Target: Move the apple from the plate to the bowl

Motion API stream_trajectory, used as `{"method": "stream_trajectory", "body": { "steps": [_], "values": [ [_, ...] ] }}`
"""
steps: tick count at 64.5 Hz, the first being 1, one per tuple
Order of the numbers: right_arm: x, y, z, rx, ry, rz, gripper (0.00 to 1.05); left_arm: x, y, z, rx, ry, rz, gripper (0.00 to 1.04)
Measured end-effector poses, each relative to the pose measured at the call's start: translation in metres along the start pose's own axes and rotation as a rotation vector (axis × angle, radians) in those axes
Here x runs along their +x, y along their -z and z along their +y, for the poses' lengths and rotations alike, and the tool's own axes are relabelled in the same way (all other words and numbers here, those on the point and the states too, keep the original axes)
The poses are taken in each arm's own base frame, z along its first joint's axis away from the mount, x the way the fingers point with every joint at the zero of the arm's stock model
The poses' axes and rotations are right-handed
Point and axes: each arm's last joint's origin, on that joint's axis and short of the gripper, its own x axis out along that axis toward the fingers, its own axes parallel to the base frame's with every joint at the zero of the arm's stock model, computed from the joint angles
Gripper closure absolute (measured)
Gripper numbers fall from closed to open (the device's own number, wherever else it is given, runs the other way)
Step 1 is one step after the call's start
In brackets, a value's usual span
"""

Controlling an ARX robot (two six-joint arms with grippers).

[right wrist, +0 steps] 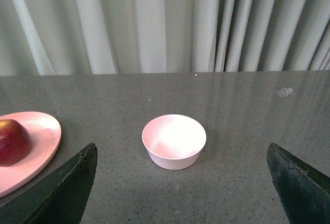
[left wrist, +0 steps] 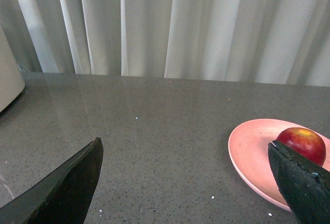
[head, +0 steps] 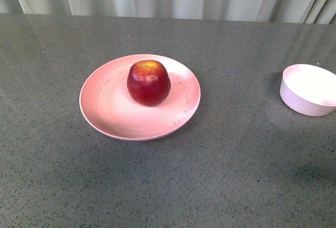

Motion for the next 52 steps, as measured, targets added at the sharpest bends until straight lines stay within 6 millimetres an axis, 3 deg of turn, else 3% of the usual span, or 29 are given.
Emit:
{"method": "stream_trajectory", "body": {
  "steps": [6, 10, 17, 23, 26, 33, 40, 52],
  "values": [
    [0.0, 0.0, 0.0, -0.001, -0.025, 0.016, 0.09, 0.0, 0.0, 0.0, 0.0, 0.0, 0.0, 0.09],
    [0.008, 0.0, -0.004, 0.055, -0.251, 0.243, 0.09, 0.0, 0.0, 0.0, 0.0, 0.0, 0.0, 0.09],
    [0.045, -0.029, -0.024, 0.082, -0.295, 0.259, 0.09, 0.0, 0.0, 0.0, 0.0, 0.0, 0.0, 0.09],
    [0.104, -0.043, -0.043, 0.03, -0.228, 0.262, 0.09, 0.0, 0.0, 0.0, 0.0, 0.0, 0.0, 0.09],
    [0.132, -0.036, -0.048, 0.015, -0.206, 0.302, 0.09, 0.0, 0.0, 0.0, 0.0, 0.0, 0.0, 0.09],
    [0.176, -0.013, -0.053, 0.024, -0.163, 0.393, 0.09, 0.0, 0.0, 0.0, 0.0, 0.0, 0.0, 0.09],
    [0.222, 0.02, -0.054, 0.036, -0.122, 0.516, 0.09, 0.0, 0.0, 0.0, 0.0, 0.0, 0.0, 0.09],
    [0.253, 0.047, -0.051, 0.053, -0.083, 0.597, 0.09, 0.0, 0.0, 0.0, 0.0, 0.0, 0.0, 0.09]
  ]
}}
